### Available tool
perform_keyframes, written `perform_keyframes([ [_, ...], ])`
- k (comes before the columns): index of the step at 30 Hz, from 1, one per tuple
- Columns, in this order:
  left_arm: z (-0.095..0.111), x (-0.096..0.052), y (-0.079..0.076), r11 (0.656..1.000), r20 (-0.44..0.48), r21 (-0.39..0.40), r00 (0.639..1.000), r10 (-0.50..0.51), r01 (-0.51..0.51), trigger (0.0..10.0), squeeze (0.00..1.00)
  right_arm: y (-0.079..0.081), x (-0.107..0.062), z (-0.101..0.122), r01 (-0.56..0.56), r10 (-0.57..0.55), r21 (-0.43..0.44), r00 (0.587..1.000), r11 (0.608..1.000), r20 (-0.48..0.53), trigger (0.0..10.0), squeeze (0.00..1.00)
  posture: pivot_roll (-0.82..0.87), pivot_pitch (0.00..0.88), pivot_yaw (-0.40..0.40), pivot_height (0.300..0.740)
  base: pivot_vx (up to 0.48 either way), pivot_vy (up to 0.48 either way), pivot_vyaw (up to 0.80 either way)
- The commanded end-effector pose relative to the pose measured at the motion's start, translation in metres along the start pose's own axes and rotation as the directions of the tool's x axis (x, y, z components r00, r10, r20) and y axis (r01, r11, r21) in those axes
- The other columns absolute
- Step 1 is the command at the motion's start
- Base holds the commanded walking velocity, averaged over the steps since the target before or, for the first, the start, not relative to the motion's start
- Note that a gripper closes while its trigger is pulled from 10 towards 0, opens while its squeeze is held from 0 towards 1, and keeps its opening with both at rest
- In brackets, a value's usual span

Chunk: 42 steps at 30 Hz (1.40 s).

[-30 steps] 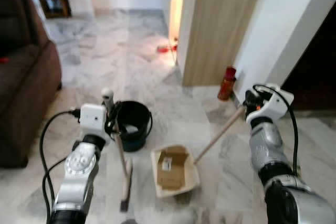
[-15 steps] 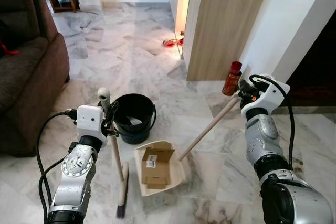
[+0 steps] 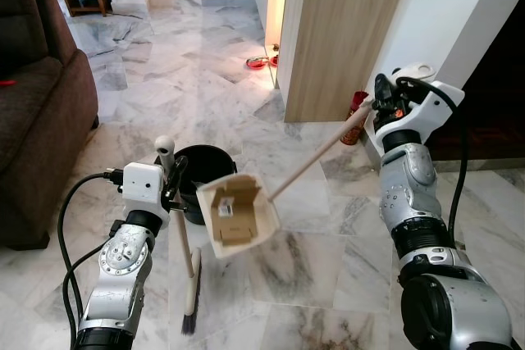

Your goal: Sweep floor

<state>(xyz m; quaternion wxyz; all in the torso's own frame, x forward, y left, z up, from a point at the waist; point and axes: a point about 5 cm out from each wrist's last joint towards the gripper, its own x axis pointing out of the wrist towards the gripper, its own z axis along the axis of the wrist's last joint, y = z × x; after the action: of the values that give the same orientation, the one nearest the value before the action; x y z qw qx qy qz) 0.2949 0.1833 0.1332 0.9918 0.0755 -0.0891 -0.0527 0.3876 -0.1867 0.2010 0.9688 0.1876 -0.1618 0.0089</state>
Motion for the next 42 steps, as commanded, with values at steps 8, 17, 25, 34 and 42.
perform_keyframes([
  [8, 0.015, 0.004, 0.001, 0.998, 0.074, 0.065, 0.997, -0.001, -0.004, 10.0, 0.00, 0.017, 0.009, 0.030, -0.062, 0.056, 0.042, 0.990, 0.997, 0.129, 10.0, 0.00, 0.08, 0.000, -0.068, 0.740, 0.000, 0.000, 0.00],
  [17, 0.014, 0.005, 0.003, 0.998, 0.067, 0.066, 0.998, 0.017, -0.022, 10.0, 0.00, 0.024, 0.008, 0.029, -0.094, 0.090, 0.033, 0.990, 0.995, 0.107, 10.0, 0.00, 0.08, 0.000, -0.072, 0.740, 0.000, 0.000, 0.40],
  [25, 0.014, 0.004, 0.004, 0.997, 0.072, 0.072, 0.997, 0.030, -0.035, 10.0, 0.00, 0.023, 0.008, 0.028, -0.088, 0.082, 0.049, 0.991, 0.995, 0.101, 10.0, 0.00, 0.08, 0.000, -0.073, 0.740, 0.030, 0.000, 0.00],
  [34, 0.015, 0.005, 0.004, 0.996, 0.076, 0.079, 0.997, 0.033, -0.039, 10.0, 0.00, 0.026, 0.008, 0.027, -0.102, 0.100, 0.020, 0.990, 0.995, 0.095, 10.0, 0.00, 0.08, 0.000, -0.072, 0.740, 0.326, 0.000, 0.12],
  [42, 0.014, 0.005, 0.003, 0.996, 0.076, 0.079, 0.997, 0.033, -0.039, 10.0, 0.00, 0.026, 0.008, 0.028, -0.103, 0.097, 0.057, 0.990, 0.993, 0.098, 10.0, 0.00, 0.08, 0.000, -0.074, 0.740, 0.338, 0.000, 0.17],
])
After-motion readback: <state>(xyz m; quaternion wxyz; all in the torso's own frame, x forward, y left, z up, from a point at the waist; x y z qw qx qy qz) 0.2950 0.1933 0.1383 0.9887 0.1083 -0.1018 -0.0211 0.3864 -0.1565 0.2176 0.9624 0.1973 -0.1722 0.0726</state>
